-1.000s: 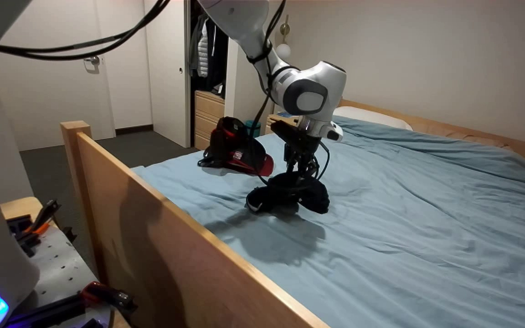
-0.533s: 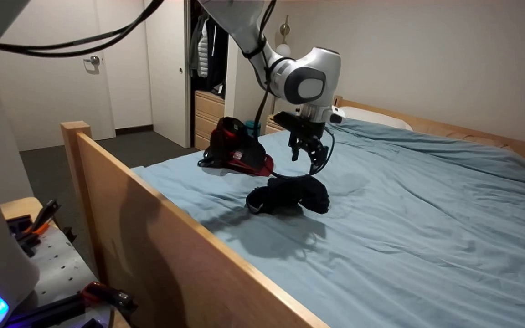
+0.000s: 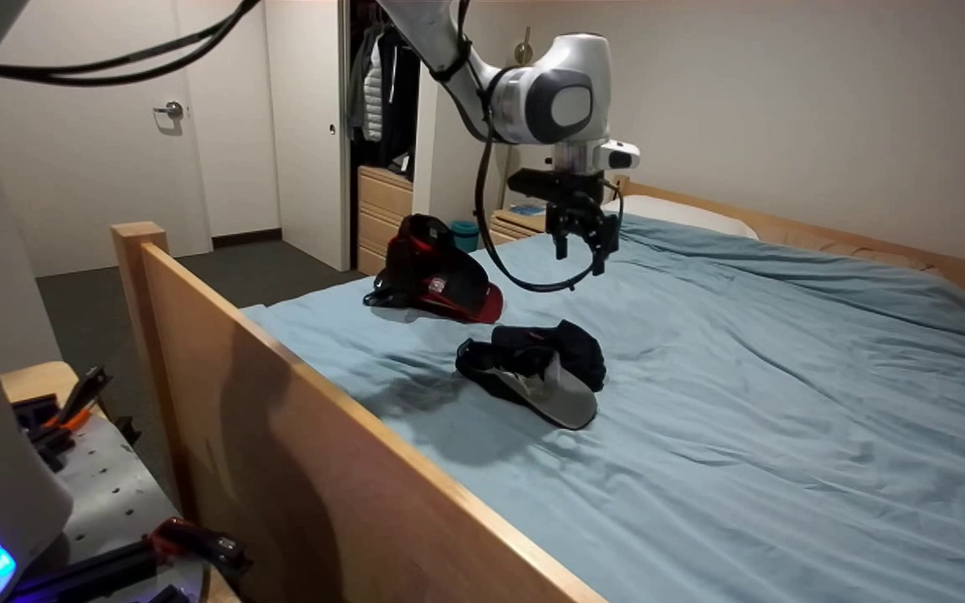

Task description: Turn the cap upside down

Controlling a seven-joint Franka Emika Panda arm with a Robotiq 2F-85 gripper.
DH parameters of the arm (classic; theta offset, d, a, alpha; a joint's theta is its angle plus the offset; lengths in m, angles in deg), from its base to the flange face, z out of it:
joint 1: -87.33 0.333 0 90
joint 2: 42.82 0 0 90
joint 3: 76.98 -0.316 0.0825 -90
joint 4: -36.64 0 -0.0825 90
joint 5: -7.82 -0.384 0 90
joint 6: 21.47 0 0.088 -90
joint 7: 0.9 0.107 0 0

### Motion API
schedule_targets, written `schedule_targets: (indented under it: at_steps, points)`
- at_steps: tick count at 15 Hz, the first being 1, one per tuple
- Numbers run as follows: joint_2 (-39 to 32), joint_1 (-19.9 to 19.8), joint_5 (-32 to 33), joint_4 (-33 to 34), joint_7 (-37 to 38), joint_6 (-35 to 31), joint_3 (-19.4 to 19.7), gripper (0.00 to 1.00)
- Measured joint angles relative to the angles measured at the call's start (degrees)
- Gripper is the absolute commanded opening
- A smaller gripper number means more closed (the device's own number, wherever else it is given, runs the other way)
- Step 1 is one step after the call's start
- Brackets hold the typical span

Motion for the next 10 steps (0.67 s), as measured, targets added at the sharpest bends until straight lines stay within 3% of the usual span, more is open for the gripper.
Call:
schedule_targets:
  at_steps: [6,10]
  points:
    - [-1.47,5.20,-2.72,-0.85,-1.66,1.82,-12.61,1.00]
    - [-3.16,6.93,-3.44,-0.46,-1.86,2.49,-14.02,1.00]
